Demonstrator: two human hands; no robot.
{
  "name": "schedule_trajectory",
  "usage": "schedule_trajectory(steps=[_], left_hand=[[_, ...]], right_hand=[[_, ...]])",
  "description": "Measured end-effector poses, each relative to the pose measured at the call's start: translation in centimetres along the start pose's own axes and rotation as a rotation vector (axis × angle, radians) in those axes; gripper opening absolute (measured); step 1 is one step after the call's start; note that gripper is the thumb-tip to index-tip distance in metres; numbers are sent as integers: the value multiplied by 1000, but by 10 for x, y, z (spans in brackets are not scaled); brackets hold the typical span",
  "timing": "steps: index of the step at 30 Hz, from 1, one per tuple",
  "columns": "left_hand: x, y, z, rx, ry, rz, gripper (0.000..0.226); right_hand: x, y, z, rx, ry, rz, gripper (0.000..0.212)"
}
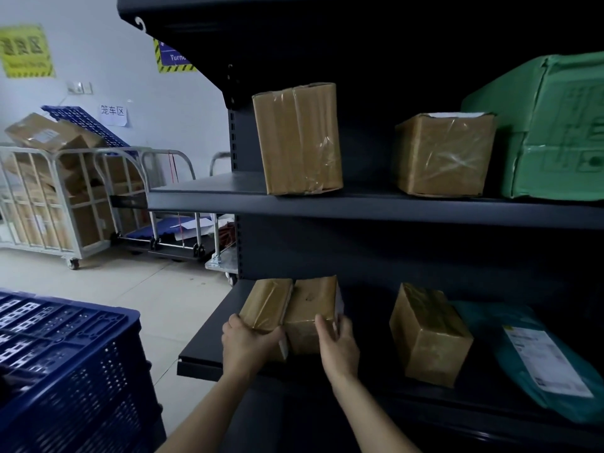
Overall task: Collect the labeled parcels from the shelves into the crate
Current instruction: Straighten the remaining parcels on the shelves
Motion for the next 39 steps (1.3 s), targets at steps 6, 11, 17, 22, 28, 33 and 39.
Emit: schedule_trajectory(steps=[6,11,17,22,28,33,39], left_hand=[[5,8,9,19,157,39,90],[11,9,9,56,323,129,104],[19,7,1,135,449,176,92],[14,9,-8,214,473,128,71],[21,17,-16,263,588,26,18],[32,20,-11,309,608,-56,28],[33,18,-7,381,606,-115,34]], right_hand=[[24,5,4,-86,-8,68,50],[40,12,19,-197,448,189,58],[25,16,18,-223,806,260,61],[2,15,19,-102,589,237,61],[-8,19,22,-46,414,310,57],[-14,27,26,-47,477,416,46],[-13,23,24,-45,533,455,43]])
Point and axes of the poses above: each hand's wrist, its own y-axis away from the middle knuckle, its own z-axis out of the back of the hand, x = y × z, the point moved 6 cm from there along -y, towards the middle knuckle, and after that the axes turned 12 degrees about x, right-handed, at the moved point
